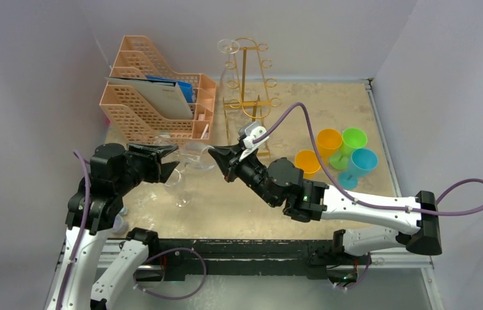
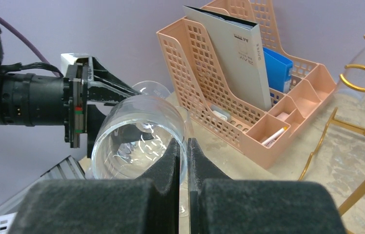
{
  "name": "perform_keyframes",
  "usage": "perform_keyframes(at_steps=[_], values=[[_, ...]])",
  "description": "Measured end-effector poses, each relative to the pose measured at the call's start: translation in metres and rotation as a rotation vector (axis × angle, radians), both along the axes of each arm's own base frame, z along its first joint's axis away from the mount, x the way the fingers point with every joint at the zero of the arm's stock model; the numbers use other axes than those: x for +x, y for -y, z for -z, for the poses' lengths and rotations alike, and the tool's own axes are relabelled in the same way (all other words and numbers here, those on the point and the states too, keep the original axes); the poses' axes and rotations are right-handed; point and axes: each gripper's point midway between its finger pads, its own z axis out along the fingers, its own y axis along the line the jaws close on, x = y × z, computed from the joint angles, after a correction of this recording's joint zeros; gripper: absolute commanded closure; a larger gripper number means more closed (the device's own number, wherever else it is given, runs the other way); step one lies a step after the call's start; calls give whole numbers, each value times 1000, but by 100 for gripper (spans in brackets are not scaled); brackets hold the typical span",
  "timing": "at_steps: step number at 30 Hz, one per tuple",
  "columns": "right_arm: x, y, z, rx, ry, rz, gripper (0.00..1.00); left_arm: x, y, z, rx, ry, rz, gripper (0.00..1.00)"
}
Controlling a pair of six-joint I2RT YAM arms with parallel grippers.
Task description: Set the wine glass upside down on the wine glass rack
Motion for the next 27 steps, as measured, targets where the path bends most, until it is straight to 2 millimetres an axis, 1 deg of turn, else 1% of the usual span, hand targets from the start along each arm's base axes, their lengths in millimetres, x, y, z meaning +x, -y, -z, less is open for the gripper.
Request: perform_keyframes(at_steps=[2, 3, 10, 18, 21, 25, 27], values=[[-2, -2, -2, 9, 3, -15, 100, 1, 0, -1, -8, 1, -3, 67], [-3, -3, -3, 14, 5, -23, 100, 2, 1, -3, -16, 4, -3, 69], [-8, -7, -4, 17, 9, -57, 100, 2, 4, -8, -46, 14, -1, 69], [-8, -17, 3, -2, 21, -73, 100, -3, 5, -15, -86, 27, -4, 73], [-7, -22, 1, 0, 48, -79, 100, -4, 4, -18, -100, 31, -11, 83], [-6, -23, -3, 4, 74, -78, 100, -2, 1, -18, -128, 30, -44, 98], [-6, -24, -3, 4, 78, -77, 100, 0, 0, -19, -140, 33, -58, 100]])
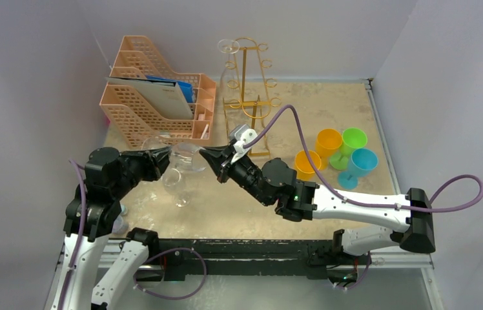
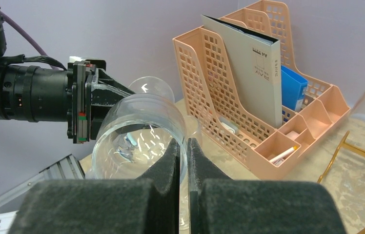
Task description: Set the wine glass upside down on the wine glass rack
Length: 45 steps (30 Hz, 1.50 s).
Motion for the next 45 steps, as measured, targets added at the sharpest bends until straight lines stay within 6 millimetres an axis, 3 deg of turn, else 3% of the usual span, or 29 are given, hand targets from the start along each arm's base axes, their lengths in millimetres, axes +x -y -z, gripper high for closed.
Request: perform_keyframes(at_steps=[5, 8, 15, 17, 26, 30, 40, 45], values=[[1, 0, -1, 3, 5, 2, 97, 3, -2, -3, -10, 20, -16, 100], [0, 0, -1, 5, 2, -1, 80, 2, -4, -5, -10, 40, -25, 100], [-9, 0, -1, -3, -13, -53, 52, -4, -6, -7, 66, 101, -5, 100], [-15, 4, -2, -15, -14, -82, 48, -2, -7, -6, 116, 116, 6, 100], [-50, 52, -17, -54, 25, -211, 45, 19, -2, -34, 430, 364, 138, 100], [-59, 70, 0, -118, 10, -241, 46, 21, 6, -51, 611, 541, 248, 100], [-64, 83, 25, -210, -32, -251, 46, 11, 30, -74, 1013, 1018, 522, 100], [-63, 92, 40, -265, -71, -226, 45, 26, 44, -79, 1130, 1198, 609, 100]])
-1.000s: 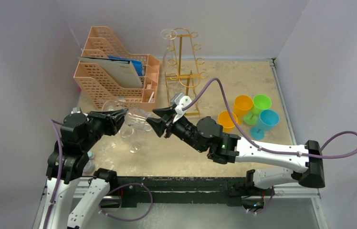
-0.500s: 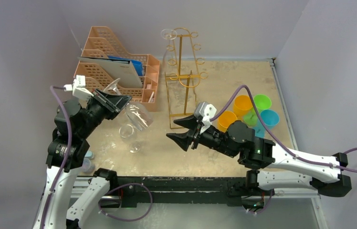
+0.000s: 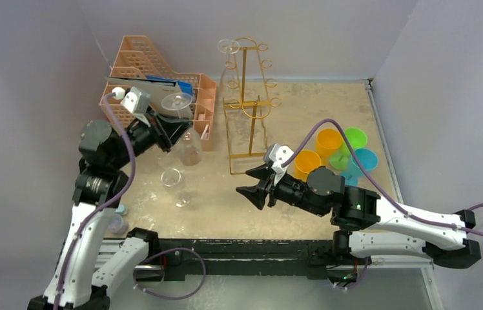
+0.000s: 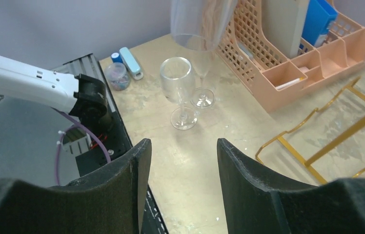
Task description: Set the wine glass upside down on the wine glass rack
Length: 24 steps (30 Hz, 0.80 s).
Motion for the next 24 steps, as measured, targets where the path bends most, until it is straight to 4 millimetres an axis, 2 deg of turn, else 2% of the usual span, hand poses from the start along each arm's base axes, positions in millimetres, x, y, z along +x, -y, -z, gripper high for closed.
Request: perform_keyframes(at_steps=[2, 6, 11, 14, 17, 21, 24], values=[[2, 8, -1, 1, -4, 26, 46, 15, 4, 2, 29, 16, 12, 100], [12, 26, -9, 23, -1, 109, 46, 61, 16, 7, 76, 25, 41, 100], [24, 38, -9, 21, 1, 203, 45, 107, 30, 33, 105, 1, 81, 100], [28, 41, -6, 13, -3, 232, 45, 127, 37, 39, 122, 17, 106, 100], [29, 42, -4, 5, -10, 240, 44, 143, 44, 35, 131, 72, 138, 100], [28, 43, 2, -21, -18, 239, 44, 167, 57, 12, 137, 160, 192, 100], [28, 43, 4, -40, -21, 239, 44, 180, 59, 4, 141, 215, 190, 100]])
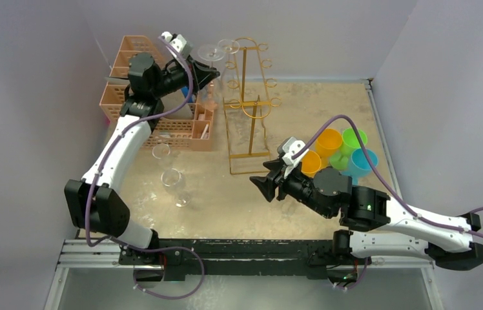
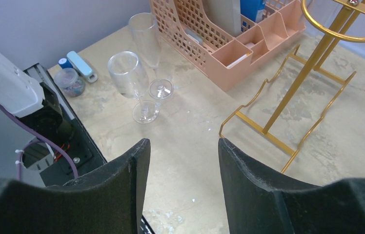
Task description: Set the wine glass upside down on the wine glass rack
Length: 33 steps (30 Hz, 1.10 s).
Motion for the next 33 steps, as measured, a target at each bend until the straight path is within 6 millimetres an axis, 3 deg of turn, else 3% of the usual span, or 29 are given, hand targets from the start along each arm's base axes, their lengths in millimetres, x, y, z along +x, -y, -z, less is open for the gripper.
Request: perform_keyframes(at_steps=[6, 21, 33], values=[[-1, 3, 1, -6, -8, 0, 44, 29, -2, 12, 48, 12, -48, 100], [-2, -5, 3, -12, -31, -11, 44, 66, -6, 57, 133, -32, -111, 100], [-9, -15, 7, -10, -63, -51, 45, 72, 2, 62, 128, 7, -57, 100]])
